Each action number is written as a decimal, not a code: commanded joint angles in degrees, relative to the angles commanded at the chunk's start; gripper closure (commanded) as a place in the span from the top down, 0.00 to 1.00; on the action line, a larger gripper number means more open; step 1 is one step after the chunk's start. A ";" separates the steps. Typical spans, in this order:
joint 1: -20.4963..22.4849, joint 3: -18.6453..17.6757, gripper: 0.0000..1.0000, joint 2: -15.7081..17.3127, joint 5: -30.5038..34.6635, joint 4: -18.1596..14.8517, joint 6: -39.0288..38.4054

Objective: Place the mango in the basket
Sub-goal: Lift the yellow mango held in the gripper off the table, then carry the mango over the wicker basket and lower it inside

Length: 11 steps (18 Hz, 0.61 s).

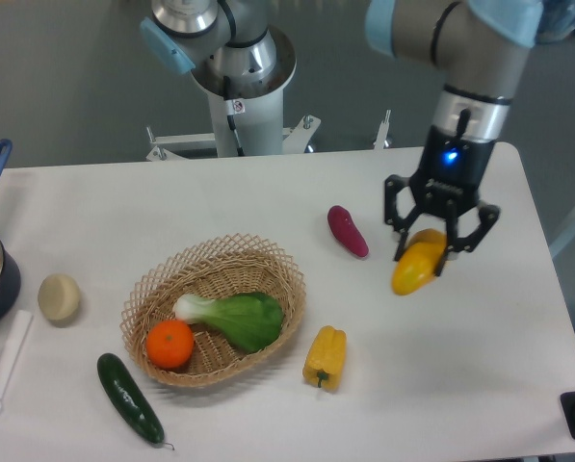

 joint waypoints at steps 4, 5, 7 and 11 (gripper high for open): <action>-6.59 -2.36 0.25 -1.59 6.49 0.44 -4.14; -7.65 -3.33 0.25 -1.50 7.21 0.96 -4.15; -9.85 -5.35 0.25 -1.32 7.48 1.58 -4.15; -14.34 -11.50 0.25 -0.71 8.18 1.85 -3.89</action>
